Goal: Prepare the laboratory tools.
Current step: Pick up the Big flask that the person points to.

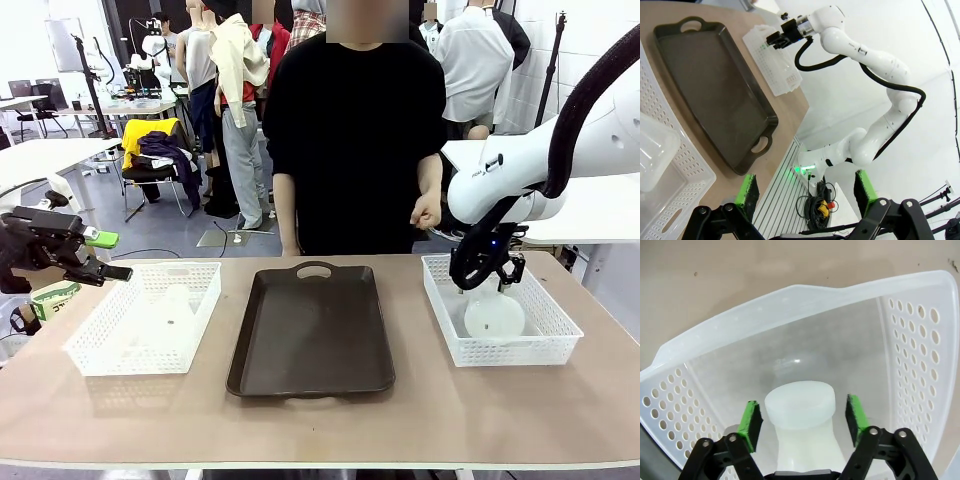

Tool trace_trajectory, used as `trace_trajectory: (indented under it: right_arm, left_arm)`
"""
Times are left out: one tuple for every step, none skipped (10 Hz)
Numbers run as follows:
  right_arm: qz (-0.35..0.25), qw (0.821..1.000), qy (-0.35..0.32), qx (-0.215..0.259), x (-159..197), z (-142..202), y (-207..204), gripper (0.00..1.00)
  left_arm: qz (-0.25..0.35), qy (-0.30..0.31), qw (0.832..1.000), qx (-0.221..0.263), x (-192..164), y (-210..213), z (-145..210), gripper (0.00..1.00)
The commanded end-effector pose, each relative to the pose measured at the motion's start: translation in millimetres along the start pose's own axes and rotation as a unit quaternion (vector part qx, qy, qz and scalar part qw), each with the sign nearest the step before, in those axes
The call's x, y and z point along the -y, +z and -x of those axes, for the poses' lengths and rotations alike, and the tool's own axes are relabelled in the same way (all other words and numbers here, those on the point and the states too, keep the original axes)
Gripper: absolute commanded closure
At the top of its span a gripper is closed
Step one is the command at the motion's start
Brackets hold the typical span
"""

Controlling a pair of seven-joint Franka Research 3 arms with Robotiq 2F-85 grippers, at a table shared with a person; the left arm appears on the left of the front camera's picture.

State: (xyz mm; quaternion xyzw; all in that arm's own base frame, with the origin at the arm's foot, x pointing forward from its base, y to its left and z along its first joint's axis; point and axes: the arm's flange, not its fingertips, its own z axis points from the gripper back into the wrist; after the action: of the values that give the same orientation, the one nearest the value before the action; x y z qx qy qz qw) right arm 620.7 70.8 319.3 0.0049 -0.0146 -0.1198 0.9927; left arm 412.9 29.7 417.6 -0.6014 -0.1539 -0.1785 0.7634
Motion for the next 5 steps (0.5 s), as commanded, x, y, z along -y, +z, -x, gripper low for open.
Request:
trace_trajectory:
  right_arm:
    - [0.022, 1.000, -0.003, 0.015, -2.0, -2.9, 1.2, 0.50]
    - [0.024, 1.000, -0.004, 0.014, -1.9, -2.7, 1.2, 0.68]
    - [0.026, 1.000, -0.006, 0.014, -1.8, -2.8, 1.6, 0.86]
    - [0.030, 0.999, -0.007, 0.014, -1.5, -3.0, 2.4, 1.00]
    - [0.033, 0.999, -0.009, 0.015, -0.8, -3.6, 2.8, 1.00]
  left_arm:
    - [0.007, -0.008, 1.000, 0.003, 1.2, 1.0, -0.5, 0.00]
    - [0.007, -0.008, 1.000, 0.003, 1.2, 1.0, -0.5, 0.00]
    - [0.007, -0.008, 1.000, 0.003, 1.2, 1.0, -0.5, 0.00]
    - [0.007, -0.008, 1.000, 0.003, 1.2, 1.0, -0.5, 0.00]
    - [0.007, -0.008, 1.000, 0.003, 1.2, 1.0, -0.5, 0.00]
